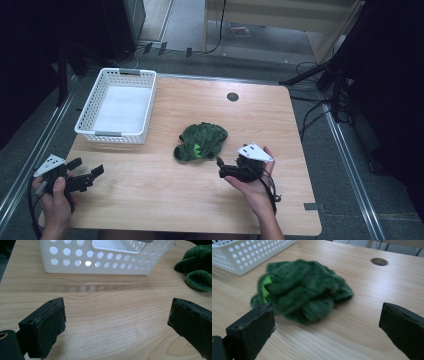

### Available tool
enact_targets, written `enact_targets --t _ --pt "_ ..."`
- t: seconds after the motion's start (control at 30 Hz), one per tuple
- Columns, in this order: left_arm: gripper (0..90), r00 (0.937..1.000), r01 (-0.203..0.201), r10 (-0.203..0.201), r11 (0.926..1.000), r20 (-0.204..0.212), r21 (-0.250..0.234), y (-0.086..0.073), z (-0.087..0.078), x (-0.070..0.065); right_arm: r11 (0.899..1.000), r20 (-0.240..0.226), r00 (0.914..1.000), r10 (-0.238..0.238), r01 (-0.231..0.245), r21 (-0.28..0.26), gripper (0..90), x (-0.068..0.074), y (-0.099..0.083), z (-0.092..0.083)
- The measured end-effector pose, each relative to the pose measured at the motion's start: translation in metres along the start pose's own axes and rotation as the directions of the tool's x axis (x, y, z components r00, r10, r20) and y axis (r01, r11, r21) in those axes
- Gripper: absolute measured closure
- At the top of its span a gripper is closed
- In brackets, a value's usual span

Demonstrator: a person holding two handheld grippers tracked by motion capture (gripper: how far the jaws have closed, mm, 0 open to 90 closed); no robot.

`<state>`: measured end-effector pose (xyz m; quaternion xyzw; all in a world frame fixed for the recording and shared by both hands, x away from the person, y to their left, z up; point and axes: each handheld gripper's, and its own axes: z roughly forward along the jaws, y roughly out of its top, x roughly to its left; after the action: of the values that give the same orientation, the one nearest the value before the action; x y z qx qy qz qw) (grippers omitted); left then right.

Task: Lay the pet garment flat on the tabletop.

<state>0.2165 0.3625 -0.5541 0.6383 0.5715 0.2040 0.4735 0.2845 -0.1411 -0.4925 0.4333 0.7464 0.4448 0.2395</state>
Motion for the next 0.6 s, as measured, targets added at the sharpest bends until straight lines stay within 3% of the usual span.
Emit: enact_targets --t 0.13,0.2,0.27,0.3,0.33,0.4,0.5,0.53,0.6 --pt "1.7 1.0 0.0 0.0 1.0 0.001 0.001 0.0 0.0 0.0 0.999 -0.051 0.9982 -0.031 0.032 0.028 0.0 0.021 0.012 0.026" --pt "1.7 1.0 0.003 -0.003 1.0 0.002 0.001 0.0 0.0 0.0 0.994 -0.048 0.9947 -0.09 0.093 0.056 0.0 0.038 0.016 0.049" --pt "1.7 1.0 0.004 -0.004 1.0 0.003 0.001 0.0 0.0 0.0 0.993 -0.057 0.9936 -0.097 0.101 0.066 0.0 0.043 0.017 0.056" --pt "1.7 1.0 0.004 -0.004 1.0 0.003 0.003 0.0 0.0 0.0 0.988 -0.063 0.9917 -0.112 0.117 0.096 0.0 0.051 0.017 0.072" --pt "1.7 1.0 0.004 -0.004 1.0 0.004 0.002 0.0 0.0 0.0 0.988 -0.063 0.9917 -0.112 0.117 0.096 0.0 0.051 0.017 0.072" --pt "1.7 1.0 -0.007 0.007 1.0 0.002 0.007 0.0 0.001 0.0 0.977 -0.053 0.9873 -0.15 0.156 0.144 0.0 0.055 0.008 0.095" --pt "1.7 0.9999 -0.017 0.017 0.9998 -0.004 0.006 0.0 0.0 -0.001 0.969 -0.038 0.9862 -0.161 0.166 0.182 1.0 0.054 0.001 0.108" --pt "1.7 0.9998 -0.02 0.02 0.9998 -0.006 0.007 0.0 0.0 -0.002 0.969 -0.031 0.9853 -0.168 0.171 0.181 6.2 0.054 -0.002 0.11" --pt "1.7 0.9996 -0.026 0.026 0.9996 -0.008 0.006 0.0 0.0 -0.003 0.97 0.002 0.981 -0.194 0.191 0.152 29.1 0.055 -0.003 0.108"
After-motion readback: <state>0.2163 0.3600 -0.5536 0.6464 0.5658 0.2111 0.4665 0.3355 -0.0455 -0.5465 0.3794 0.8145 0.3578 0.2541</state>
